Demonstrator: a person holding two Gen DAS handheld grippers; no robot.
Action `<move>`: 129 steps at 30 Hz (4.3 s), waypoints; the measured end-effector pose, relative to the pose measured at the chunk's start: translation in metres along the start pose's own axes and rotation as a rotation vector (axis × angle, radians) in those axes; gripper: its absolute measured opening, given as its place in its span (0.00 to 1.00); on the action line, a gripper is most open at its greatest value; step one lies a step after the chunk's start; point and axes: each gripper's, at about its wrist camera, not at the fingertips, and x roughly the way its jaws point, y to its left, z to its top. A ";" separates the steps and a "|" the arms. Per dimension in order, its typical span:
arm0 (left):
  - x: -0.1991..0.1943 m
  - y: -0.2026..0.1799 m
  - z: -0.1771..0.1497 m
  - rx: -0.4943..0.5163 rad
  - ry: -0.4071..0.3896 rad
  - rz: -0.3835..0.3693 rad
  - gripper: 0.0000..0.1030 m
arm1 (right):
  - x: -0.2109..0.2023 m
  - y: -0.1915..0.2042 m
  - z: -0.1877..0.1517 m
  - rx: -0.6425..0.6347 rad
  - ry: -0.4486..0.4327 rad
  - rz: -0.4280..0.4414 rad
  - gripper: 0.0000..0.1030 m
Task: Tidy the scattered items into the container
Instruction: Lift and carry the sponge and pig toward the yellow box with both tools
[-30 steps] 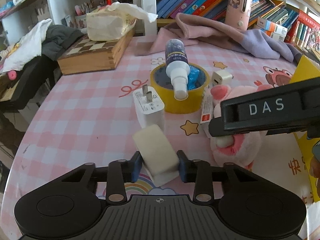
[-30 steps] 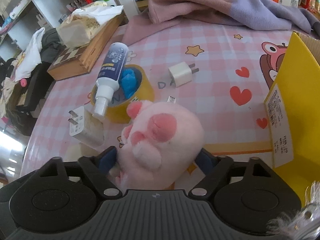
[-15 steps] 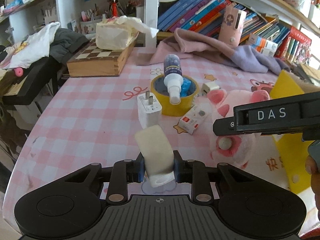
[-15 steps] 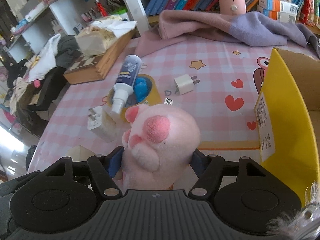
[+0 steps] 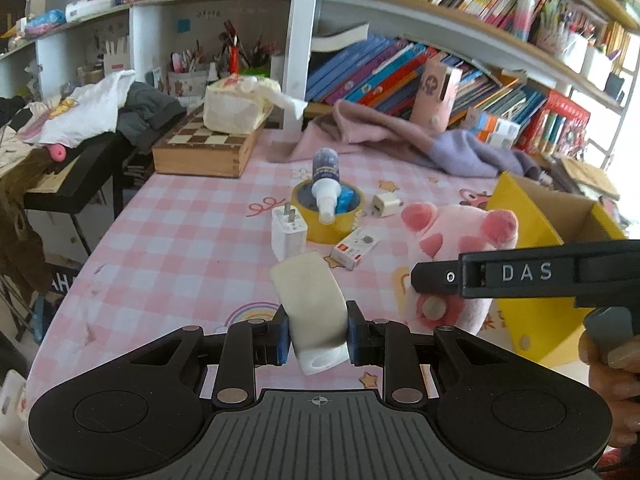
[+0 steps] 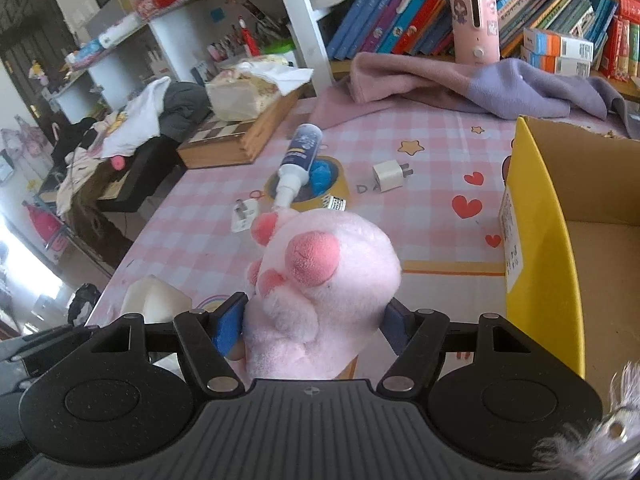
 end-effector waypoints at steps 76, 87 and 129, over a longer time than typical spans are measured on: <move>-0.135 -0.147 -0.136 0.226 0.044 -0.479 0.24 | -0.252 -0.047 -0.233 0.206 -0.112 -0.330 0.66; -0.130 -0.158 -0.133 0.245 0.055 -0.508 0.24 | -0.255 -0.054 -0.232 0.219 -0.112 -0.352 0.66; -0.071 -0.204 -0.053 0.332 -0.064 -0.569 0.24 | -0.233 -0.113 -0.149 0.175 -0.201 -0.414 0.66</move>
